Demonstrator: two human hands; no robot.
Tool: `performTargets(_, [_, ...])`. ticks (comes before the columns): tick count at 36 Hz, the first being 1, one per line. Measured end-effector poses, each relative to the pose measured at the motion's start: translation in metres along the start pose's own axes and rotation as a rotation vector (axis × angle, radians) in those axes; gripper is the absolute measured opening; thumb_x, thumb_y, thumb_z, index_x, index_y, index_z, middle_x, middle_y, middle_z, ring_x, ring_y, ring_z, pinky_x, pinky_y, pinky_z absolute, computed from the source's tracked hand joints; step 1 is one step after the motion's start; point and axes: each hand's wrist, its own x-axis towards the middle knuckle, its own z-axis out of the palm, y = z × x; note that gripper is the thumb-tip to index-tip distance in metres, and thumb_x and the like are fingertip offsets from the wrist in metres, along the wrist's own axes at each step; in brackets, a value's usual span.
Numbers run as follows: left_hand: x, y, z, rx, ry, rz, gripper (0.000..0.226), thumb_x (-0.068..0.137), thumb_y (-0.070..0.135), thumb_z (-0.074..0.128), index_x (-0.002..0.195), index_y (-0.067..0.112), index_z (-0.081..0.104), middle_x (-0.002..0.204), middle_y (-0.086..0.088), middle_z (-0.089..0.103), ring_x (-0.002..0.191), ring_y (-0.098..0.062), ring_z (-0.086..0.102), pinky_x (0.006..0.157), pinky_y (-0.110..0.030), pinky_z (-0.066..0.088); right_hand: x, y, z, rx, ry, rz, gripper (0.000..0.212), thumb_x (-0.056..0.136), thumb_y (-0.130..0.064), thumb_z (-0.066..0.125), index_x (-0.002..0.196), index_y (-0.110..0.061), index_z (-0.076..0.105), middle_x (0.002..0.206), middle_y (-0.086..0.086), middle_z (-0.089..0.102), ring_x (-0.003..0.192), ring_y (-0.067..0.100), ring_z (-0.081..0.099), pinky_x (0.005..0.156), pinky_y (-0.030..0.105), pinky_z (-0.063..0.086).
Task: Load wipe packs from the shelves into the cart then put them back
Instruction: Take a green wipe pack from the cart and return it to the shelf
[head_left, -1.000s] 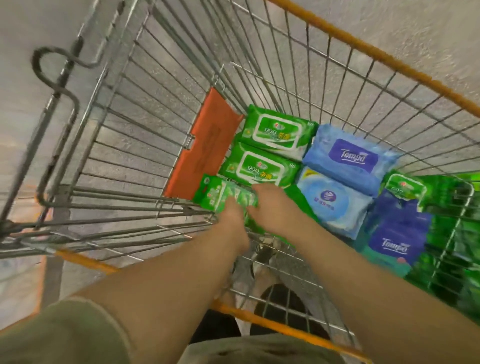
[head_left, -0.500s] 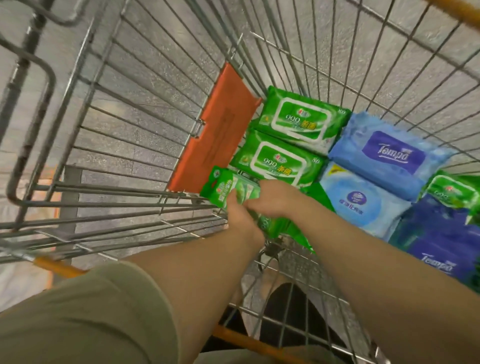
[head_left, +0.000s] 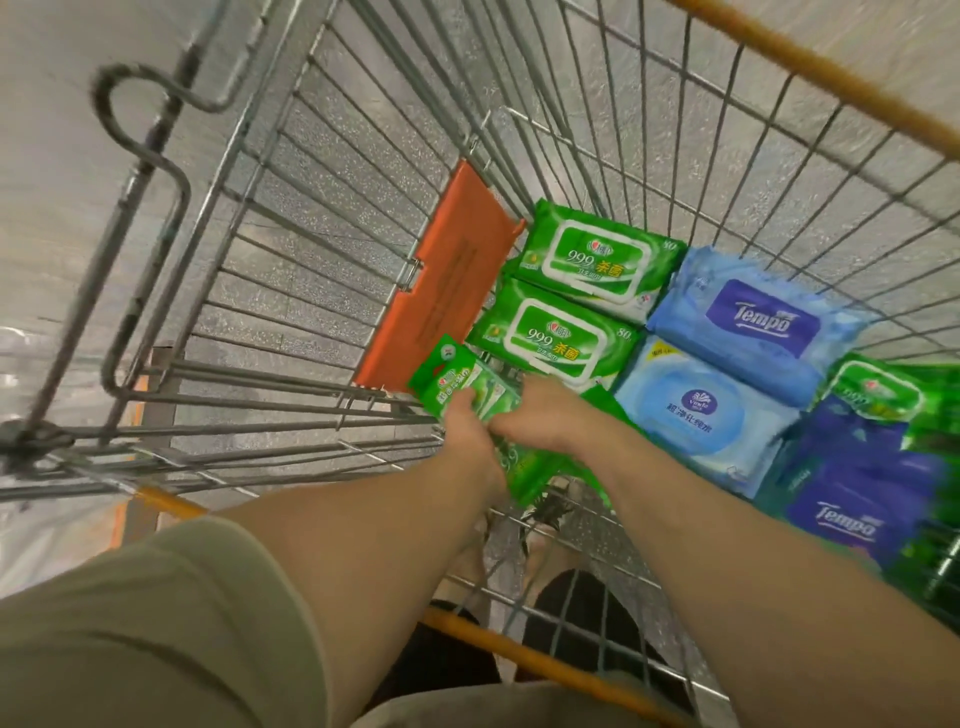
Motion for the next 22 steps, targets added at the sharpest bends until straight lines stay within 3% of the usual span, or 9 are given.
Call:
performTargets(3, [-0.019, 0.004, -0.002, 0.04, -0.111, -0.046, 0.055, 0.095, 0.059, 0.048, 0.102, 0.01, 0.074, 0.084, -0.023, 0.075, 0.084, -0.035, 0.069, 0.072, -0.043, 0.053, -0.013, 0.0, -0.004, 0.082, 0.018, 0.006, 0.024, 0.083, -0.029, 0.071, 0.104, -0.017, 0.07, 0.096, 0.007, 0.071, 0.083, 0.021, 0.069, 0.061, 0.025, 0.051])
performTargets(5, [-0.031, 0.008, -0.005, 0.079, -0.159, -0.078, 0.061, 0.094, 0.063, 0.049, 0.103, 0.008, 0.074, 0.085, -0.027, 0.075, 0.086, -0.035, 0.069, 0.074, -0.045, 0.052, -0.021, 0.0, -0.007, 0.179, 0.042, 0.055, 0.028, 0.08, -0.032, 0.074, 0.103, -0.018, 0.069, 0.095, 0.005, 0.07, 0.078, 0.016, 0.067, 0.055, 0.022, 0.046])
performTargets(7, [-0.043, 0.01, -0.007, 0.101, -0.174, -0.093, 0.065, 0.093, 0.066, 0.049, 0.102, 0.007, 0.074, 0.088, -0.027, 0.075, 0.087, -0.035, 0.07, 0.078, -0.046, 0.052, -0.032, -0.003, -0.009, 0.237, 0.069, 0.09, 0.047, 0.069, -0.045, 0.075, 0.105, -0.016, 0.067, 0.1, 0.007, 0.069, 0.08, 0.017, 0.067, 0.054, 0.024, 0.045])
performTargets(9, [-0.054, 0.012, -0.008, 0.153, -0.201, -0.096, 0.065, 0.093, 0.066, 0.048, 0.101, 0.008, 0.076, 0.092, -0.027, 0.075, 0.082, -0.036, 0.073, 0.081, -0.047, 0.052, -0.037, -0.002, -0.01, 0.282, 0.095, 0.097, 0.075, 0.051, -0.06, 0.071, 0.111, -0.015, 0.065, 0.107, 0.01, 0.069, 0.084, 0.022, 0.07, 0.058, 0.029, 0.053])
performTargets(12, [-0.072, 0.014, -0.007, 0.196, -0.242, -0.049, 0.058, 0.097, 0.061, 0.047, 0.109, 0.012, 0.075, 0.088, -0.025, 0.076, 0.066, -0.038, 0.075, 0.076, -0.046, 0.052, -0.049, 0.003, -0.007, 0.427, 0.12, 0.105, 0.077, 0.045, -0.062, 0.072, 0.108, -0.019, 0.063, 0.103, 0.008, 0.071, 0.082, 0.024, 0.073, 0.068, 0.042, 0.064])
performTargets(14, [-0.083, 0.016, -0.006, 0.225, -0.27, -0.016, 0.055, 0.097, 0.057, 0.049, 0.112, 0.012, 0.076, 0.09, -0.024, 0.076, 0.068, -0.037, 0.075, 0.078, -0.047, 0.052, -0.065, 0.002, -0.007, 0.494, 0.181, 0.118, 0.085, 0.043, -0.066, 0.072, 0.114, -0.02, 0.058, 0.112, 0.007, 0.066, 0.093, 0.024, 0.07, 0.079, 0.044, 0.062])
performTargets(16, [-0.096, 0.017, -0.006, 0.251, -0.311, 0.001, 0.058, 0.097, 0.057, 0.051, 0.101, 0.008, 0.081, 0.096, -0.024, 0.076, 0.076, -0.037, 0.076, 0.083, -0.048, 0.053, -0.079, 0.001, -0.008, 0.557, 0.21, 0.133, 0.095, 0.041, -0.07, 0.069, 0.119, -0.019, 0.051, 0.119, 0.006, 0.057, 0.101, 0.025, 0.065, 0.085, 0.044, 0.06])
performTargets(19, [-0.116, 0.018, -0.005, 0.306, -0.349, 0.016, 0.055, 0.096, 0.057, 0.056, 0.114, 0.009, 0.076, 0.11, -0.023, 0.075, 0.091, -0.036, 0.074, 0.084, -0.049, 0.055, -0.103, -0.006, -0.016, 0.713, 0.199, 0.151, 0.096, 0.053, -0.068, 0.072, 0.128, -0.016, 0.043, 0.119, 0.006, 0.058, 0.099, 0.025, 0.068, 0.084, 0.045, 0.061])
performTargets(22, [-0.134, 0.021, -0.003, 0.335, -0.393, 0.068, 0.053, 0.097, 0.055, 0.058, 0.127, 0.013, 0.07, 0.119, -0.022, 0.073, 0.106, -0.038, 0.071, 0.09, -0.051, 0.055, -0.119, -0.01, -0.024, 0.916, 0.207, 0.131, 0.074, 0.079, -0.053, 0.074, 0.13, -0.01, 0.041, 0.11, 0.009, 0.066, 0.09, 0.026, 0.073, 0.073, 0.04, 0.062])
